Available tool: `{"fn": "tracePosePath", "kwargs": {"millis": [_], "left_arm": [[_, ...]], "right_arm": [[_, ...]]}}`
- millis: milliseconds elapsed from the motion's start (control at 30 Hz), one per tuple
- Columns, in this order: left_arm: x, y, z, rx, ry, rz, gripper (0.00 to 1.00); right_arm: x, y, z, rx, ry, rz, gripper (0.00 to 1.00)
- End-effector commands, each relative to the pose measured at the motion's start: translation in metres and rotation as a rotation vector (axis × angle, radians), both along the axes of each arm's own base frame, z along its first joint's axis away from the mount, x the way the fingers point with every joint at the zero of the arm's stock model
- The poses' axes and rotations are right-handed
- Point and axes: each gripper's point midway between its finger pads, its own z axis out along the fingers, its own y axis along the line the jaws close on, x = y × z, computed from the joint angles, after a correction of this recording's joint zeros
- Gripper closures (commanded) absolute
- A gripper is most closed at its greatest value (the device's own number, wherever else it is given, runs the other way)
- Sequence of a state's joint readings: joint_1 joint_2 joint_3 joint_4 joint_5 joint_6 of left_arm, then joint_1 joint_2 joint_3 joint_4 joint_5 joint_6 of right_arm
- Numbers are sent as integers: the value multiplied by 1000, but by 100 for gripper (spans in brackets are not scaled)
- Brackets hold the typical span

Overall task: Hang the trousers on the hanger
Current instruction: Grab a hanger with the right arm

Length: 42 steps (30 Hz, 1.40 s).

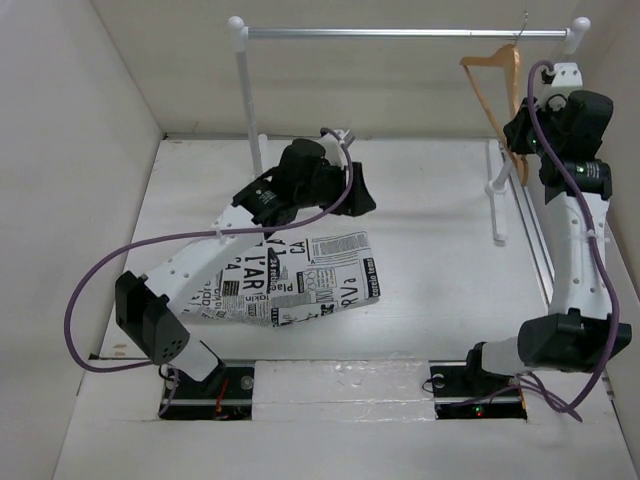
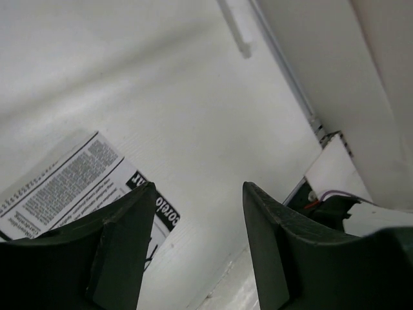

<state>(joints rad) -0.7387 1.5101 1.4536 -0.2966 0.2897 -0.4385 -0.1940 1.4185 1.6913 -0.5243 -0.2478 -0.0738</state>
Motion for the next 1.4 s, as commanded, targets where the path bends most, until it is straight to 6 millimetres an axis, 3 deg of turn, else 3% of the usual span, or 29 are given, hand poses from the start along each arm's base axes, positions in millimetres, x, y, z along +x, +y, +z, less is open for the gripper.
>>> {"fn": "tracePosePath", "kwargs": {"millis": [0,33,100,367,400,467,600,700,733,833,900,933,1067,1100,1167,1200,1367], "left_arm": [[0,-9,49,-74,-46,-37,47],[2,-13,70,-105,-74,-44,47],[3,-21,89,-141,-88,-70,45],[21,-49,114,-203,-85,-104,43],[25,-55,106,-197,-66,-109,43],[27,-62,109,-211,-56,-126,43],[33,-69,85,-189,-8,-123,44],[37,-65,79,-181,-16,-90,44],[37,-64,79,-179,-17,-85,44],[37,-62,83,-176,-30,-75,44],[37,-59,84,-172,-33,-66,45],[38,-58,84,-169,-34,-62,44],[35,-57,86,-171,-37,-67,44],[35,-57,89,-178,-39,-69,44],[34,-59,89,-182,-36,-74,44],[35,-61,90,-187,-36,-82,44],[38,-65,96,-198,-40,-87,44]], "right_arm": [[-9,8,7,-44,-71,-1,100],[-12,13,-9,-42,-56,12,100],[-14,21,-21,-62,-50,29,100],[-17,25,-28,-108,-89,43,100],[-17,25,-35,-106,-80,43,100],[-10,26,-39,-91,-73,61,100],[8,18,4,-79,-147,27,100],[18,12,29,-51,-211,-14,100],[16,11,47,-48,-255,-25,100],[4,13,77,-38,-338,-43,100],[-4,17,80,-39,-363,-41,100],[-16,17,91,-45,-398,-46,100],[-31,16,70,-64,-339,-41,100],[-32,13,51,-66,-306,-46,100],[-43,12,45,-75,-313,-44,100],[-45,16,25,-84,-278,-17,100],[-52,23,11,-101,-265,29,100]]}}
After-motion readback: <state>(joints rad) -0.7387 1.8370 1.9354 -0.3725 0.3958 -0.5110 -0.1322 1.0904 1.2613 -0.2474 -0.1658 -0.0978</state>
